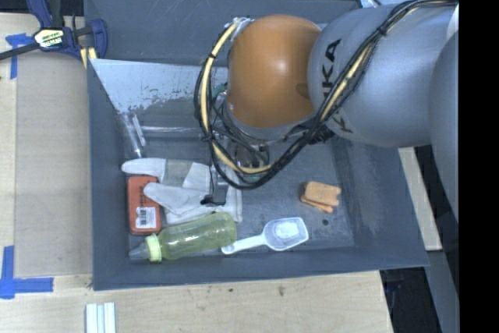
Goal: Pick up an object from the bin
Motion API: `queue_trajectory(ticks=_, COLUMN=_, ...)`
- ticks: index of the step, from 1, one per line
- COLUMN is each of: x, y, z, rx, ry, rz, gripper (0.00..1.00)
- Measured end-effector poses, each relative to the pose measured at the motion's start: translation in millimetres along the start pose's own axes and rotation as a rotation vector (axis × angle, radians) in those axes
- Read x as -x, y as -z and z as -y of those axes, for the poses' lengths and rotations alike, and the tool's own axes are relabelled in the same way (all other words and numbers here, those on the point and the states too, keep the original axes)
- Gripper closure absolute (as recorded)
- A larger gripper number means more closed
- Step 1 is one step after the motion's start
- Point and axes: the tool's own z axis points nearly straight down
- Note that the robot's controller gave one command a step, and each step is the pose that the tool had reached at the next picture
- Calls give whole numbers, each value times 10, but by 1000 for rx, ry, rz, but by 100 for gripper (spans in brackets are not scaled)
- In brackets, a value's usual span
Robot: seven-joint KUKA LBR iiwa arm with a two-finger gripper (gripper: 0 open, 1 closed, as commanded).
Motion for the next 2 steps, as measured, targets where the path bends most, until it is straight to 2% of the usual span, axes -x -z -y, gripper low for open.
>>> queue_trajectory(ticks=1, x=17, y=49, z=9, rx=1, ry=-3, rz=8, gripper=0)
queue_trajectory(ticks=2, x=256, y=-354, z=84, rx=1, ry=130, rz=11, gripper=0)
